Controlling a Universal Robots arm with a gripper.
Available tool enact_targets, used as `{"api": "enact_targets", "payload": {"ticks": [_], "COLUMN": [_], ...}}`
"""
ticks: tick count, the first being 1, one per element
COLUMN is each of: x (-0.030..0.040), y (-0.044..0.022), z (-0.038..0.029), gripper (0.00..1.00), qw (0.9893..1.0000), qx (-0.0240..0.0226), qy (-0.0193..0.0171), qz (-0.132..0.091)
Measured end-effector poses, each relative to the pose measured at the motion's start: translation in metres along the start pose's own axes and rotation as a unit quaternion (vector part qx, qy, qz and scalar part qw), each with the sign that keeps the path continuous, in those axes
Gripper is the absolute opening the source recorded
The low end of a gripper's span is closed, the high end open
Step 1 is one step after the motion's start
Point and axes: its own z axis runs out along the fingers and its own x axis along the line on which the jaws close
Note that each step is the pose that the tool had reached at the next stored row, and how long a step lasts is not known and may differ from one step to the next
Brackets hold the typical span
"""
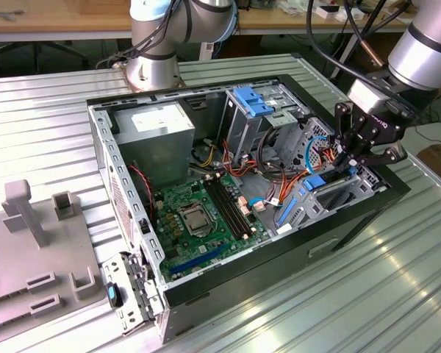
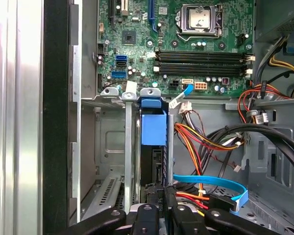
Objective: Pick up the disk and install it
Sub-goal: 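Insert the first disk wire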
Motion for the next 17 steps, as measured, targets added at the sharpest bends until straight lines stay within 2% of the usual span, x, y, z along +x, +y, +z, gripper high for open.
{"api": "enact_targets", "payload": {"ticks": [9,17], "x": [0.0,-0.0005], "y": [0.0,-0.0001], "z": [0.0011,-0.0017], "gripper": [0.17,0.17], "qw": [1.0,1.0], "qx": [0.0,0.0], "qy": [0.0,-0.0001], "qz": [0.0,0.003]}}
